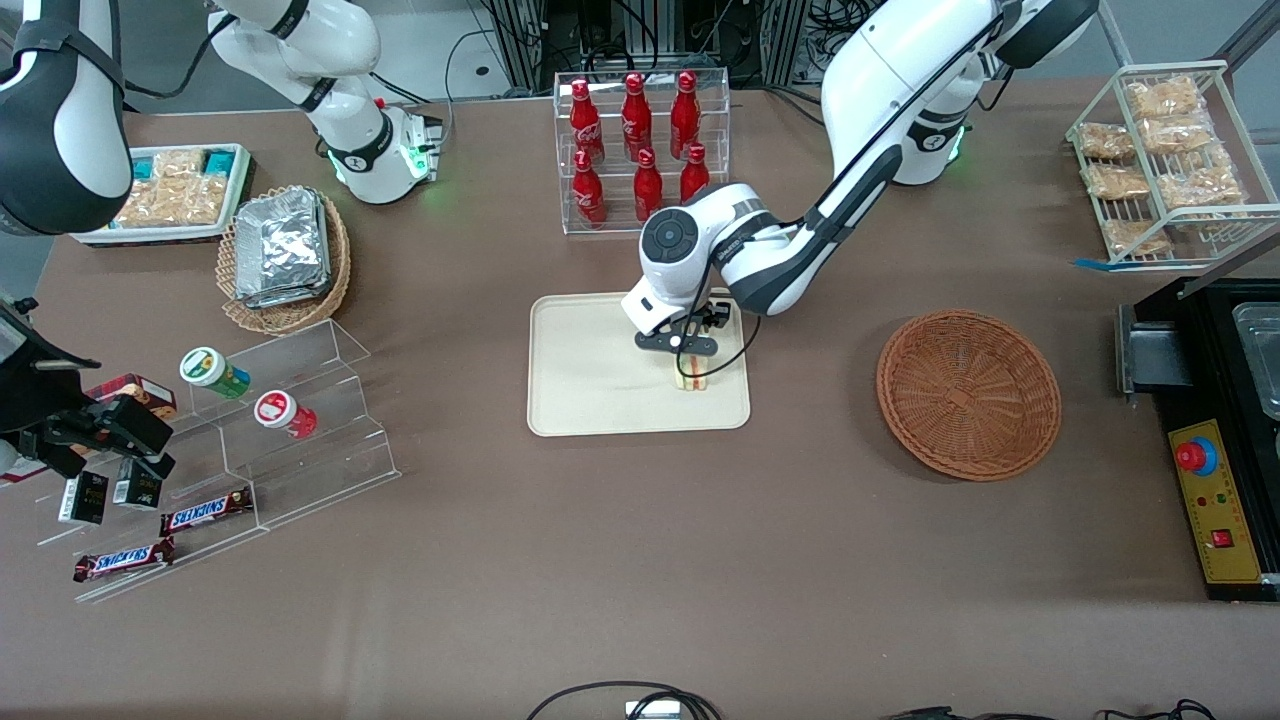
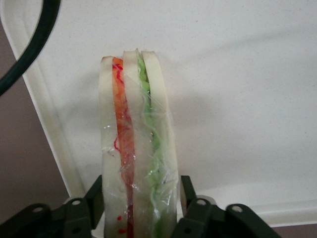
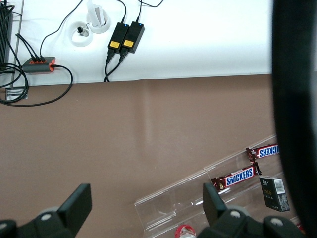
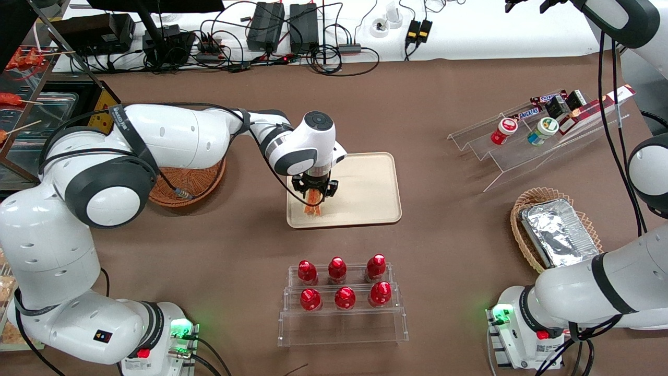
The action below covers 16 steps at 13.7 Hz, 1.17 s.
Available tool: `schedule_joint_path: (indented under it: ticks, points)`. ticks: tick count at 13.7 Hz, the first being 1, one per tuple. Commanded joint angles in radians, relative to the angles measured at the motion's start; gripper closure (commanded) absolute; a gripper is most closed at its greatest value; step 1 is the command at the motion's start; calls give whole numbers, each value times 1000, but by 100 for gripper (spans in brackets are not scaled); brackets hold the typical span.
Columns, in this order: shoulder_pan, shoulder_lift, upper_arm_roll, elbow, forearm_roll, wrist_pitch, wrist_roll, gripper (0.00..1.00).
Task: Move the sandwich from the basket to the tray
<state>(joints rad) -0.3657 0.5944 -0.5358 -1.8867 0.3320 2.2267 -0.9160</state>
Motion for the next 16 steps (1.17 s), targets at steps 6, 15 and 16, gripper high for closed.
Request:
schedule_joint_path:
  ticks: [6,15,16]
  points:
    - [11,-7,13,181,16,-192,-81,0]
    - [270,-177,20,222,5,-380,-119,0]
    - [298,-194,20,222,5,-409,-116,0]
